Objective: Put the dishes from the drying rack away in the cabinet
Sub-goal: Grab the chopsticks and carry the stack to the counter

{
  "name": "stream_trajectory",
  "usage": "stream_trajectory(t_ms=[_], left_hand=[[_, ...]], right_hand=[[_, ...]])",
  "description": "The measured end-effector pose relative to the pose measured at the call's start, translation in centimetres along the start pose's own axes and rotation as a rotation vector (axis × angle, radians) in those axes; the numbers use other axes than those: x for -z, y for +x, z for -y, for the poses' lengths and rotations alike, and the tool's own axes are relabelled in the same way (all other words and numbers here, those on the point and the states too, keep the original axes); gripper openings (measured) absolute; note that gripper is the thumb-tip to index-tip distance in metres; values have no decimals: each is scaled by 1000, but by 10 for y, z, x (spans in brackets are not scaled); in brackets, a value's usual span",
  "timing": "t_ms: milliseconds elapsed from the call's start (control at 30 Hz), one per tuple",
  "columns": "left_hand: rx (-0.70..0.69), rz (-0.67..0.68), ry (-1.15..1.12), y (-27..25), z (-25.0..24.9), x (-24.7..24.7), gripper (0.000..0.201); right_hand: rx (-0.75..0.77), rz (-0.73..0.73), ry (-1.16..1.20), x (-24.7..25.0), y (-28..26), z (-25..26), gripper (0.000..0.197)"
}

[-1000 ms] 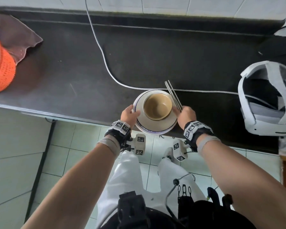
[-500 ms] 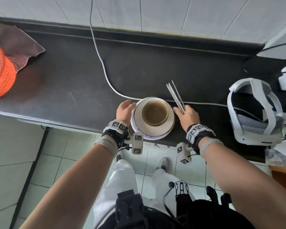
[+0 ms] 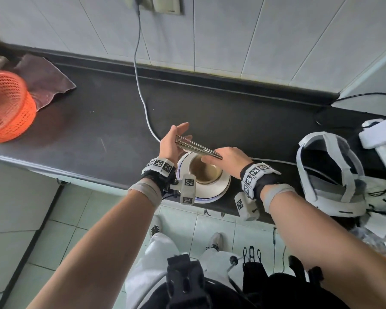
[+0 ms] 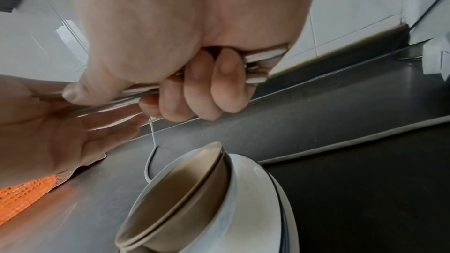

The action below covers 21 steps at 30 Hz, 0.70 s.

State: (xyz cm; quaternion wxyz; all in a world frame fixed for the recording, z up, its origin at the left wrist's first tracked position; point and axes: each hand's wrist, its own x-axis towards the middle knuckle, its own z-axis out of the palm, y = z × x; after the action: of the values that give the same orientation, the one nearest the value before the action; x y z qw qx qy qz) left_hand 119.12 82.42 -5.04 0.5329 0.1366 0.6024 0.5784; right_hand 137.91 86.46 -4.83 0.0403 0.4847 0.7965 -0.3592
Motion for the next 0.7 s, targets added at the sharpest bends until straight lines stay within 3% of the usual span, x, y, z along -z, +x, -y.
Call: stream_trajectory(t_ms=[133, 433, 600, 700], left_hand=[[-19, -76, -114, 3, -5, 3, 38], [67, 81, 324, 5, 7, -1, 42], [69, -112, 253, 10, 14, 9, 55], [138, -115, 275, 14, 23, 22, 52]], right_hand=[[3, 27, -28, 3, 1, 0, 53], [-11, 62, -25, 0, -1, -1, 46], [-198, -31, 124, -9, 1, -29, 40], [-304, 6, 35, -20, 4, -43, 29]])
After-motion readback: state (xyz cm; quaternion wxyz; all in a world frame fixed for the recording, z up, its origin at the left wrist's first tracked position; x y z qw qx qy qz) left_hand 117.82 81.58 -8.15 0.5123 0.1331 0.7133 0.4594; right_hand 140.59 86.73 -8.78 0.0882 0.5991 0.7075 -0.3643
